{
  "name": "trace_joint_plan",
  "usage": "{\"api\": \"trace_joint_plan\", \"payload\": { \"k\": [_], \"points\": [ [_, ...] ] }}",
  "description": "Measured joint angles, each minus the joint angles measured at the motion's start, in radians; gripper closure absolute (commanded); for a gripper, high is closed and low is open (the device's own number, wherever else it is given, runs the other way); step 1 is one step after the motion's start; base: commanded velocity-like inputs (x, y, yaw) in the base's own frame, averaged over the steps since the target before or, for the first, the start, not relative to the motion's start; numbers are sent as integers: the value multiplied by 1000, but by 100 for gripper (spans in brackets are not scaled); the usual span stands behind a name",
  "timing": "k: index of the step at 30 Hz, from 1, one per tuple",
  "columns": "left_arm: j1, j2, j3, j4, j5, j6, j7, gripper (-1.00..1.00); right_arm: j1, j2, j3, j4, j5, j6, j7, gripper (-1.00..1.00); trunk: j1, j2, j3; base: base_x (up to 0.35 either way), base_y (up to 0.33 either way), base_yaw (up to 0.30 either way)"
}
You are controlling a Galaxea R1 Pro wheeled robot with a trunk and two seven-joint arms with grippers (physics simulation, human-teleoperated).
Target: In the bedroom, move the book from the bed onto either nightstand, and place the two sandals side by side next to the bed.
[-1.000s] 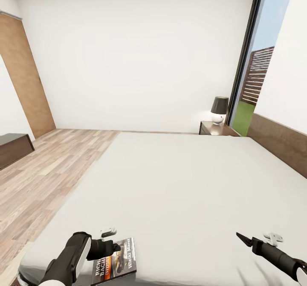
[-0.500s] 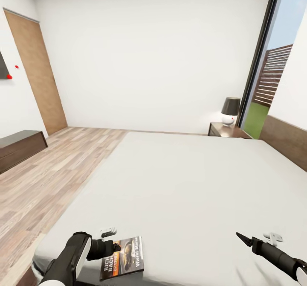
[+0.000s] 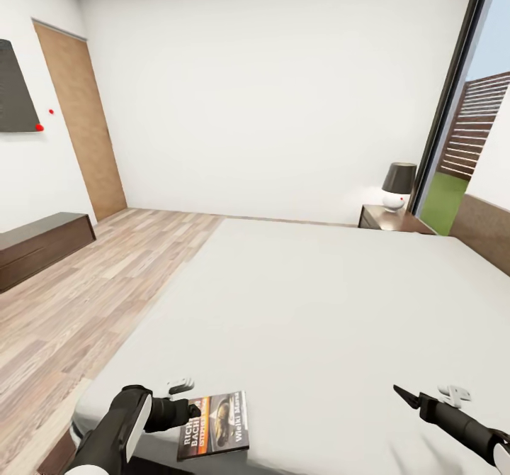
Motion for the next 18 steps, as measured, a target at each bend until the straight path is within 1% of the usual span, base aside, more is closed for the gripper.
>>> {"api": "trace_joint_plan", "payload": {
  "k": [2,5,7,8,9,10,11,12,15,18],
  "points": [
    [0,0,0,0,0,0,0,-100,0,-2,0,-1,0,-4,1,-100,0,0,0,0,0,24],
    [0,0,0,0,0,-3,0,-100,0,-5,-2,-1,-3,-43,20,-100,0,0,0,0,0,9],
    [0,-1,0,0,0,-7,0,-100,0,-6,-2,2,-3,-89,68,-100,0,0,0,0,0,4],
    [0,0,0,1,0,-9,0,-100,0,-6,-2,4,-3,-117,116,-100,0,0,0,0,0,2],
    [0,-1,0,1,0,-11,0,-100,0,-7,-3,7,-2,-136,183,-100,0,0,0,0,0,1],
    [0,-1,0,1,0,-12,0,-100,0,-12,-3,10,-3,-147,263,-100,0,0,0,0,0,1],
    [0,-1,0,1,0,-12,0,-100,0,-17,-4,12,-3,-151,303,-100,0,0,0,0,0,0],
    [0,-1,0,1,0,-13,0,-100,0,-28,-5,14,-4,-154,363,-100,0,0,0,0,0,0],
    [0,-2,0,1,0,-14,0,-100,0,-44,-11,14,-5,-157,437,-100,0,0,0,0,0,0],
    [0,-2,0,0,0,-14,0,-100,0,-48,-13,4,-4,-154,459,-100,0,0,0,0,0,0]
  ]
}}
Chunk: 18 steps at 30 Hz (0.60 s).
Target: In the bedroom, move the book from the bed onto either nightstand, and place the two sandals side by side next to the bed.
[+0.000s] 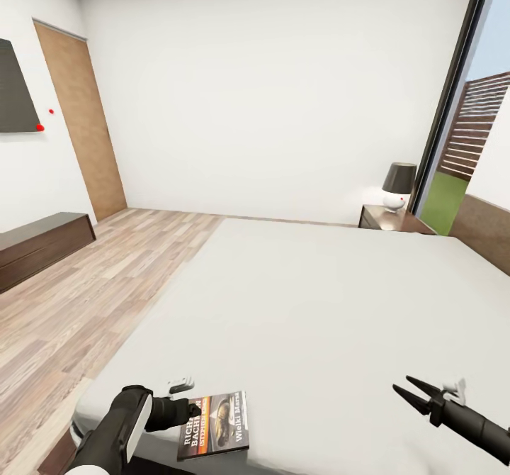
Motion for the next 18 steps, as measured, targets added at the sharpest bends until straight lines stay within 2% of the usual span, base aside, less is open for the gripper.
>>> {"api": "trace_joint_plan", "payload": {
  "k": [7,11,18],
  "points": [
    [0,0,0,0,0,-13,0,-100,-2,-3,3,-83,3,81,13,-100,0,0,0,-2,0,0],
    [1,0,0,1,0,-18,0,-100,-2,-4,5,-106,3,97,13,-100,0,0,0,-78,0,0],
    [1,0,0,1,0,-20,0,-100,-1,-4,5,-110,4,101,12,-100,1,0,0,-279,0,0]
  ]
}}
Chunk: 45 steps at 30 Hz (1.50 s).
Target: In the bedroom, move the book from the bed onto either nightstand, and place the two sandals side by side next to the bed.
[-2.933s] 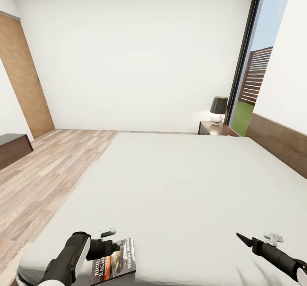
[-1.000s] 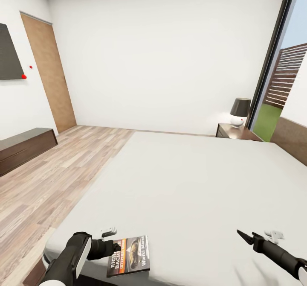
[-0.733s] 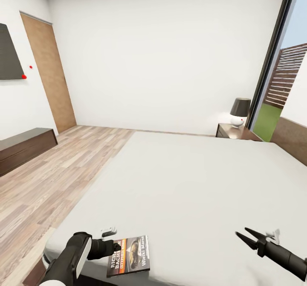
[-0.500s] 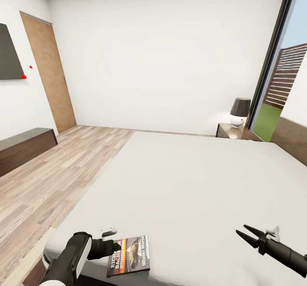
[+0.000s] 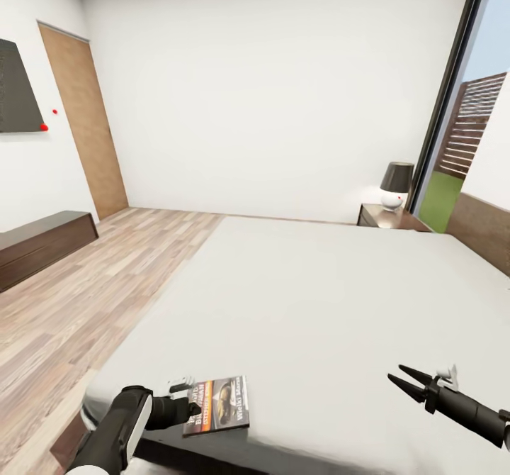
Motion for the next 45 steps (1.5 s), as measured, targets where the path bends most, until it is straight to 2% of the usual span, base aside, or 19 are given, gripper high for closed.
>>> {"api": "trace_joint_plan", "payload": {
  "k": [19,20,23,27,30,34,37,39,41,43,45],
  "points": [
    [0,0,0,0,0,0,0,-100,0,0,6,-12,10,-5,5,-100,-1,0,0,-53,0,0],
    [0,-1,0,0,0,0,0,-100,0,0,8,-19,18,-6,5,-100,-1,0,0,0,0,0],
    [0,-9,0,1,0,0,0,-100,0,0,12,-95,110,-3,1,-100,-1,0,0,0,0,0],
    [0,-13,0,1,0,0,0,-100,-1,0,8,-171,164,12,-6,-100,-1,0,0,0,0,0],
    [0,-14,0,1,0,0,0,-100,-3,-1,5,-244,182,51,-25,-100,-1,0,0,0,0,0],
    [0,-14,0,1,0,0,0,-100,-5,-3,-3,-399,193,159,-75,-100,-1,0,0,0,0,0],
    [0,-14,0,1,0,0,0,-100,-5,-2,-20,-522,194,236,-97,-100,-1,0,0,0,0,0],
    [0,-14,0,1,0,0,0,-100,-5,-2,-42,-568,195,268,-103,-100,-1,0,0,0,0,0],
    [0,-14,0,1,0,0,0,-100,-5,-2,-79,-600,196,296,-107,-100,-1,0,0,0,0,0],
    [0,-14,0,1,0,0,0,-100,-5,-2,-139,-619,200,321,-118,-100,-1,0,0,0,0,0],
    [0,-14,0,1,0,0,0,-100,-5,-1,-179,-627,202,330,-145,-100,-1,0,0,0,0,0]
  ]
}}
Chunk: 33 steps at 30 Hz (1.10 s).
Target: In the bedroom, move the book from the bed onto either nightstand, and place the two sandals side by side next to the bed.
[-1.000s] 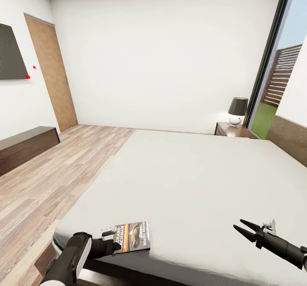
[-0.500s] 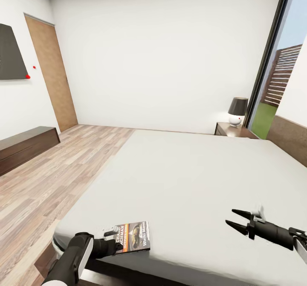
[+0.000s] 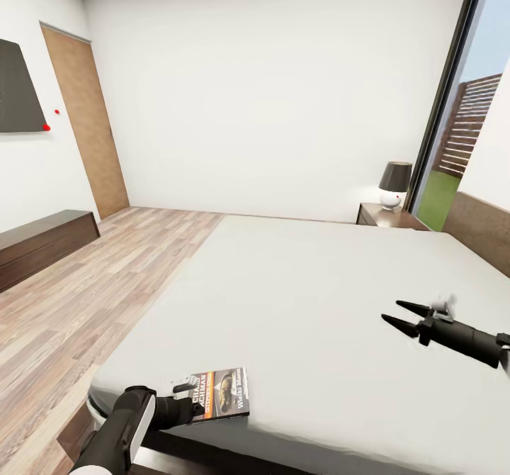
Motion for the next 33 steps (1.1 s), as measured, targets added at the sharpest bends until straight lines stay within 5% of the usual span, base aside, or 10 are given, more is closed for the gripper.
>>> {"api": "trace_joint_plan", "payload": {
  "k": [3,9,33],
  "points": [
    [0,0,0,0,0,0,0,-100,0,1,-39,-8,3,7,-103,-100,0,0,0,0,0,0],
    [0,0,0,0,0,0,0,-100,0,4,-49,-11,4,9,-217,-100,0,0,0,0,0,0],
    [1,1,0,0,0,0,0,-100,3,10,-45,50,5,6,-242,-100,0,0,0,-100,0,6]
  ]
}}
